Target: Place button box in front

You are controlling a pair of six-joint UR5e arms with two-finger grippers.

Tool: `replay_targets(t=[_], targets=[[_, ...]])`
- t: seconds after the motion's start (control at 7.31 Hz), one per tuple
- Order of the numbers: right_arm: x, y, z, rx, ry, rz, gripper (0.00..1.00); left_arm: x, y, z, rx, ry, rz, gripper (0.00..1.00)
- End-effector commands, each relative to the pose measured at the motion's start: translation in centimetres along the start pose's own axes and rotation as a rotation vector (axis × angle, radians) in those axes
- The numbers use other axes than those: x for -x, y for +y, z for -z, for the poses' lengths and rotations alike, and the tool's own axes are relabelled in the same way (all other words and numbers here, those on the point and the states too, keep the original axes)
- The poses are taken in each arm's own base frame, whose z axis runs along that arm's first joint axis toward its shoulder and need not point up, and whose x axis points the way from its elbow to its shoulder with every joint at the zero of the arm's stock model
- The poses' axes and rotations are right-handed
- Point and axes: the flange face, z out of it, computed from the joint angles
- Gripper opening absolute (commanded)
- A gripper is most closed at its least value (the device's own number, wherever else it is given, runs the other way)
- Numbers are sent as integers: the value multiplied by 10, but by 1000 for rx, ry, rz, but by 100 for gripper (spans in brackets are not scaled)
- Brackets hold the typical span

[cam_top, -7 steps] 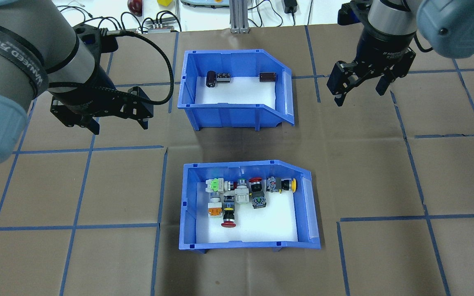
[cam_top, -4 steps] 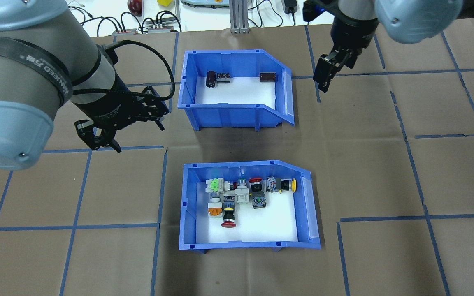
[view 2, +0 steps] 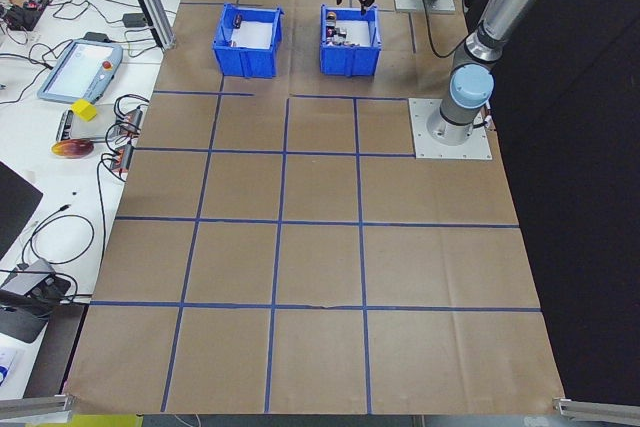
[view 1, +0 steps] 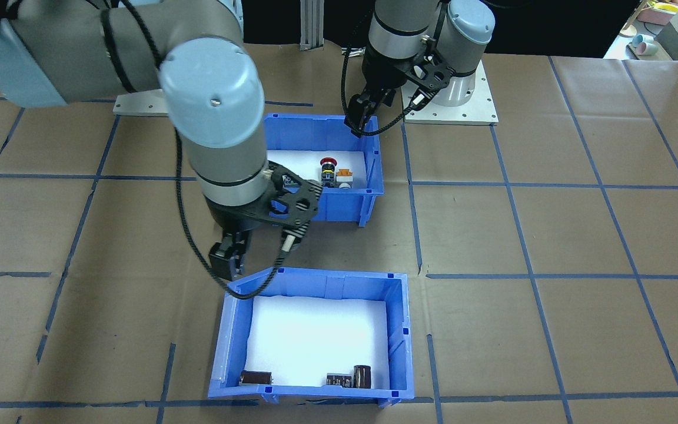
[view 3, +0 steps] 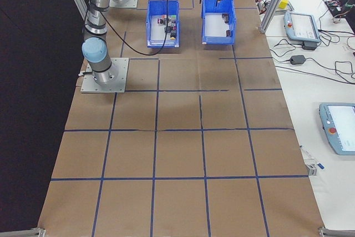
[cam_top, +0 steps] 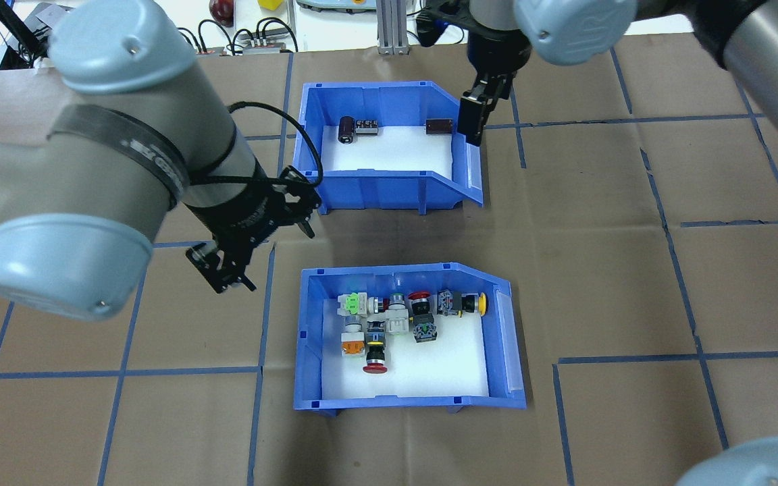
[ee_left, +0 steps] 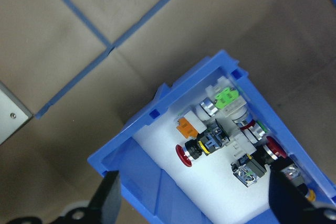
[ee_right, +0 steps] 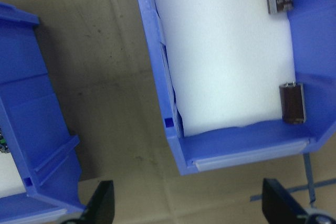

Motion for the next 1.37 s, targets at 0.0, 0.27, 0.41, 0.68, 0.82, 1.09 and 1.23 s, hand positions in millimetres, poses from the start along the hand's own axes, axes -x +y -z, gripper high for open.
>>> replay_targets(t=[0.0,0.27,0.41,0.68,0.82,1.09,1.23], targets=[[-8,-39,-1,-15,26,96,100,48,26,-31,14,36,279,99],[-5,-71,-18,-23,14,131,100,94,41,-72,54,137,430,99],[13,-96,-34,-3,3,169,100,91,43,-83,60,134,487,99],[21,-110,-74,32,-45,201,100,85,72,-107,56,81,480,99],[16,-107,-89,39,-54,190,100,72,84,-118,66,113,482,99],[15,-105,-120,13,-11,170,100,70,100,-131,59,102,491,99],[16,-105,-137,-7,20,166,100,69,103,-137,52,86,506,98]])
